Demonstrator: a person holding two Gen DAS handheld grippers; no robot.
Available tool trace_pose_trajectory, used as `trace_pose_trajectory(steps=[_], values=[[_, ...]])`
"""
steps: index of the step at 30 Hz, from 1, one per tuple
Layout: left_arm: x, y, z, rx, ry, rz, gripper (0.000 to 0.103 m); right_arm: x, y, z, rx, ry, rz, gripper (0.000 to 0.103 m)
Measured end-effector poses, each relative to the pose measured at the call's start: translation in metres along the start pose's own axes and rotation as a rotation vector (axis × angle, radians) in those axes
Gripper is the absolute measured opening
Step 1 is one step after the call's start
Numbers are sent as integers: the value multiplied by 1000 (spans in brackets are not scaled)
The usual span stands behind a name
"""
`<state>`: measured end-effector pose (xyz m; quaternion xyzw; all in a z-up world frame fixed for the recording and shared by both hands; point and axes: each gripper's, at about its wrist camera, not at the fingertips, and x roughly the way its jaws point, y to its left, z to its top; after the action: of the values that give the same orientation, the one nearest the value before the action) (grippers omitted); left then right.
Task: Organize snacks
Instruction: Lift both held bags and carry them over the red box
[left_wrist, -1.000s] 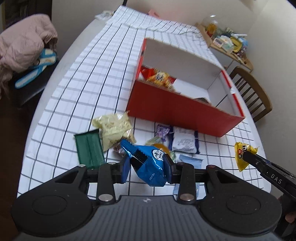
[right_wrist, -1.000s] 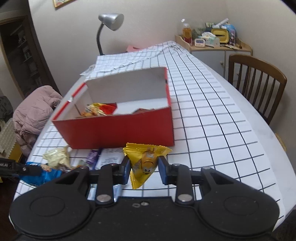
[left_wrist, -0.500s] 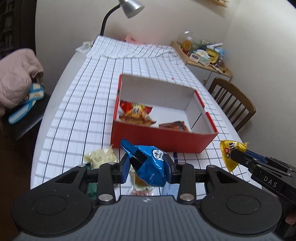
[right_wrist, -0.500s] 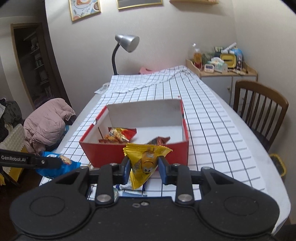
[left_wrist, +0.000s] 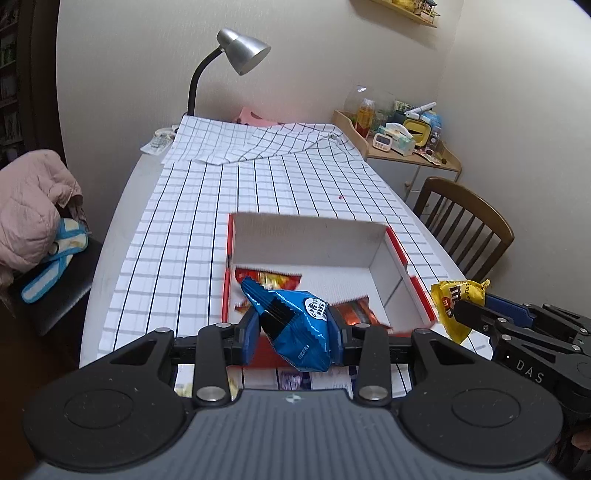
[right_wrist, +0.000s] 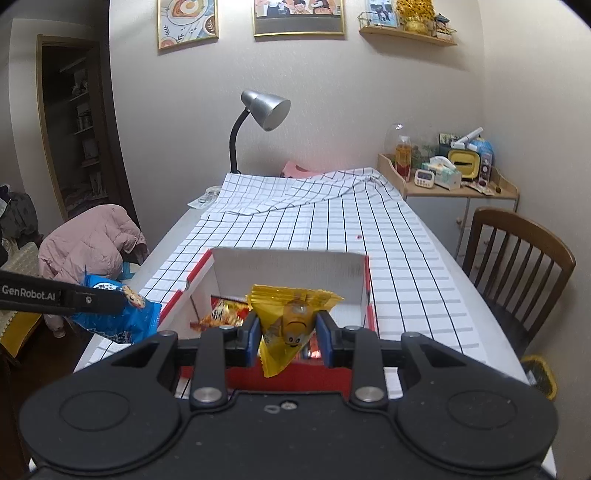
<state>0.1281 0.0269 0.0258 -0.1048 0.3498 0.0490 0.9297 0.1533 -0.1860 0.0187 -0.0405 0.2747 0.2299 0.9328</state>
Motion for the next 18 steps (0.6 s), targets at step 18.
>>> trace_pose_trajectory(steps=[18], values=[[114,-3,59,20,115,84,37,126,-34,30,-5,197,61,30]])
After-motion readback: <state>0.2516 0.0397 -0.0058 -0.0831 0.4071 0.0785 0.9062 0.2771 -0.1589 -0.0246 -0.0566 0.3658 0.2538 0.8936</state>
